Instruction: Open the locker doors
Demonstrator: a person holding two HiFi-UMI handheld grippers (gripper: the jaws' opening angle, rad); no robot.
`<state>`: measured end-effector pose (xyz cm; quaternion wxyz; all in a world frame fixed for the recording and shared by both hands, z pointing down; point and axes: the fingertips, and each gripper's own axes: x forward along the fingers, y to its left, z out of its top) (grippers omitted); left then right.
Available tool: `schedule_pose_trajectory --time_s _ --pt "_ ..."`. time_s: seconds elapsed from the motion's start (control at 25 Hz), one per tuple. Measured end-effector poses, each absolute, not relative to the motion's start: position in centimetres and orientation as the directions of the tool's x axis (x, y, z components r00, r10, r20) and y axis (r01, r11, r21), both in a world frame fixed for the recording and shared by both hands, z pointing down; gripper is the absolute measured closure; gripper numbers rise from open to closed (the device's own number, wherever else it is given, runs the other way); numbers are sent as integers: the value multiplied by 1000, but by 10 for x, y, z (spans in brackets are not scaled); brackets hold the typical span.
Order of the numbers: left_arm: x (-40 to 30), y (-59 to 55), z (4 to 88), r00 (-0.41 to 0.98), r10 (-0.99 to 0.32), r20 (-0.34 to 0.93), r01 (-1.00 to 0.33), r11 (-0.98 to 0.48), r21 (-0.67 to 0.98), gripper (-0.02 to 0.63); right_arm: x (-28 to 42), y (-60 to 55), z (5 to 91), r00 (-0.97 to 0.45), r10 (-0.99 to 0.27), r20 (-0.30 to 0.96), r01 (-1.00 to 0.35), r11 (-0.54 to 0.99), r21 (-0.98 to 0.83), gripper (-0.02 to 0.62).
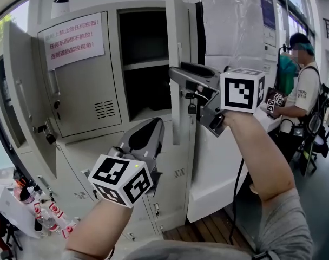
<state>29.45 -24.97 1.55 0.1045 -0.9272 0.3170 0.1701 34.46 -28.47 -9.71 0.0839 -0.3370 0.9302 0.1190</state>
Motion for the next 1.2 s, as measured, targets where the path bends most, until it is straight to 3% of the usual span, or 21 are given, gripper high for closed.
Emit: schedule_pose_trajectory --time_s 0.4,1.0,1.2 --pt "347 -238 19 771 -520 -367 -583 -808 -80 601 431 -256 -93 -739 -629 -242 -671 722 170 445" --pt "396 -236 28 805 -488 -338 -544 -834 -92 601 575 -269 -87 -511 -792 -335 -851 521 68 511" --pt "399 -239 30 807 -486 -335 -540 -837 -86 601 594 -280 -85 -468 -821 -328 -878 474 67 511"
